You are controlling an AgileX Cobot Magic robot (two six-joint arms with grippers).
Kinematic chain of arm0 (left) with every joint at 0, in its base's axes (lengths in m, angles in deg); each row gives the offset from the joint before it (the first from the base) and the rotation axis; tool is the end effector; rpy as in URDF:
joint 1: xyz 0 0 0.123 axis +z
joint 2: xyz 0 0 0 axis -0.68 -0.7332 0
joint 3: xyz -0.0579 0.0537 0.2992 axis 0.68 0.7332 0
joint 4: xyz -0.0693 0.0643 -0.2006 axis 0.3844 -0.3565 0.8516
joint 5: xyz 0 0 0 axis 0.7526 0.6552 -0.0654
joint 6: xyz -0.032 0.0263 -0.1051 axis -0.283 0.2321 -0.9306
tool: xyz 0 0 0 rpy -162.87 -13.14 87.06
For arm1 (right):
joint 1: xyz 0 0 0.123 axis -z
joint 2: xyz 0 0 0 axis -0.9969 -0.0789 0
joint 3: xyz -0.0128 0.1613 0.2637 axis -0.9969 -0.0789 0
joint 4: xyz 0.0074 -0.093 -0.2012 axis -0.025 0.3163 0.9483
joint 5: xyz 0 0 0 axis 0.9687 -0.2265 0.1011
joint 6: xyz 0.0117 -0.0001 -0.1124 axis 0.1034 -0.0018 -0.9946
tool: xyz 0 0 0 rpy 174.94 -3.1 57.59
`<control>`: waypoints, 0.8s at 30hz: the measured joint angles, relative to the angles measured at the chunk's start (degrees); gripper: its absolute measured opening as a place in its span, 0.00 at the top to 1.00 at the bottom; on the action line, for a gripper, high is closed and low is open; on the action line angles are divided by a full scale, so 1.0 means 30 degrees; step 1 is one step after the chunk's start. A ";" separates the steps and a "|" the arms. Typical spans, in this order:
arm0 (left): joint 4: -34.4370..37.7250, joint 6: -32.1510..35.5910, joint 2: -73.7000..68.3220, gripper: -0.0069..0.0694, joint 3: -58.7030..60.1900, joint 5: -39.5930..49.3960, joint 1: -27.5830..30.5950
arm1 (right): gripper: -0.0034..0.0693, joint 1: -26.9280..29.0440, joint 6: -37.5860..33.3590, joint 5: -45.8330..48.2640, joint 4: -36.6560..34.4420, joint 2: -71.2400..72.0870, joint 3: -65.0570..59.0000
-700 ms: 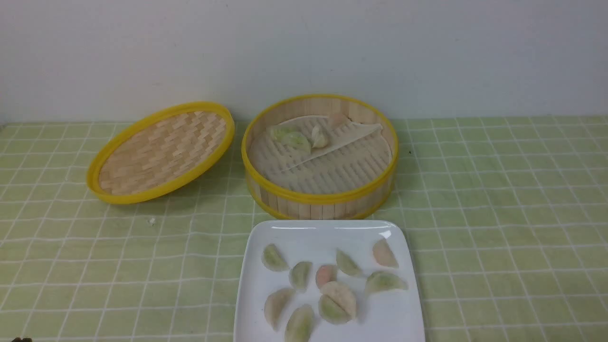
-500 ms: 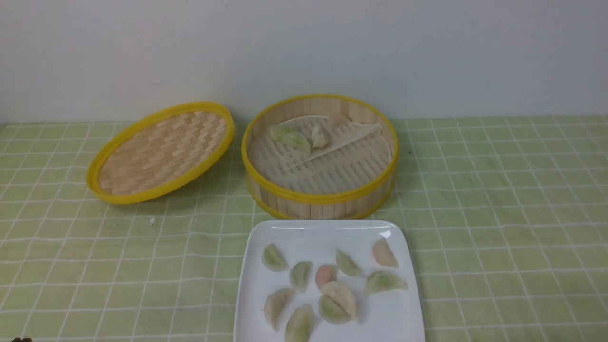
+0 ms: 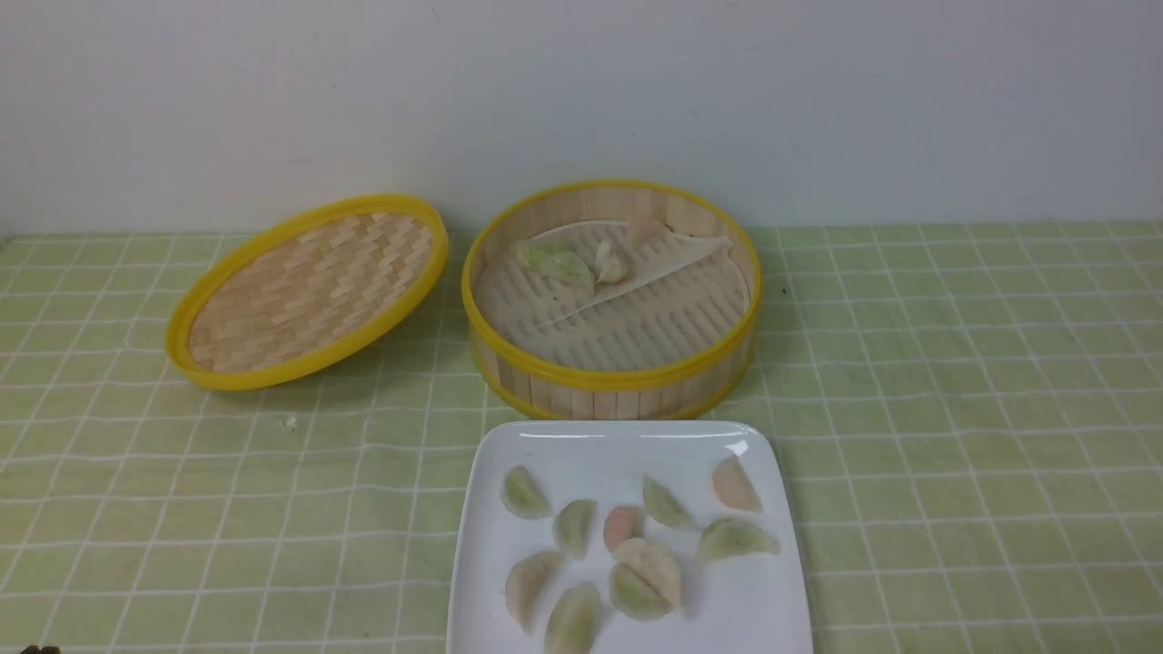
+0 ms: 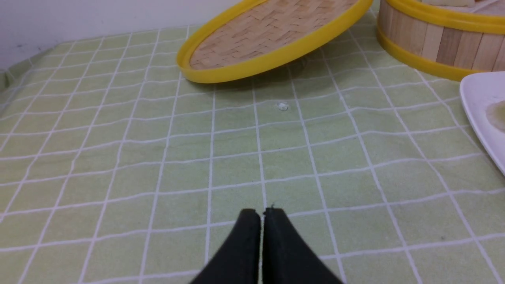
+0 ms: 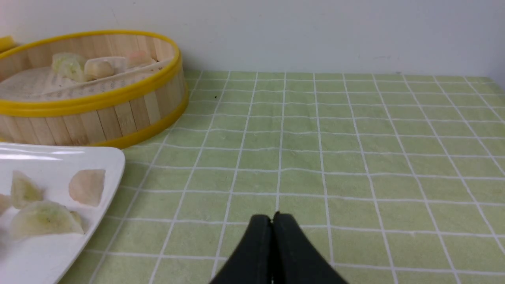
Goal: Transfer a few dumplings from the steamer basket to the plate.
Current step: Use the left arm to grab a dumpling from the steamer
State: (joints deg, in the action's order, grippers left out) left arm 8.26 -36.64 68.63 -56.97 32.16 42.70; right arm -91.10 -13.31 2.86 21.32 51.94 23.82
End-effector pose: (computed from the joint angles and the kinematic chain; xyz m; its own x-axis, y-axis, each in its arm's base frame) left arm 0.0182 -0.0008 0.1636 -0.3063 0.0643 -0.9498 0.0288 0.9979 0.0582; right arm 0.0185 -0.0002 0.1652 -0.3025 0.0333 -0.9526 -0.0623 0.9966 0.0546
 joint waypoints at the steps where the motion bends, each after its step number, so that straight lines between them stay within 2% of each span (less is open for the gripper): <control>1: 0.0000 0.0000 0.0000 0.92 0.0000 0.0000 0.0000 | 0.97 0.0000 0.0000 0.0000 0.0000 0.0000 0.0000; 14: 0.0052 0.0000 0.0000 0.92 0.0000 -0.0112 0.0000 | 0.97 0.0000 0.0000 0.0000 0.0000 0.0000 0.0000; 17: 0.1221 -0.0463 0.0000 0.92 0.0035 -0.1318 0.0000 | 0.97 0.0000 0.0000 0.0000 0.0000 0.0000 0.0000; 24: 0.7225 -0.2389 0.0000 0.92 0.0035 -0.4769 0.0000 | 0.97 0.0000 0.0186 -0.0047 -0.0217 0.0000 0.0000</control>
State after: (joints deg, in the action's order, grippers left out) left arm 29.94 -43.80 68.63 -56.87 17.86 42.70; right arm -91.10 -12.75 2.72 20.67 51.94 23.82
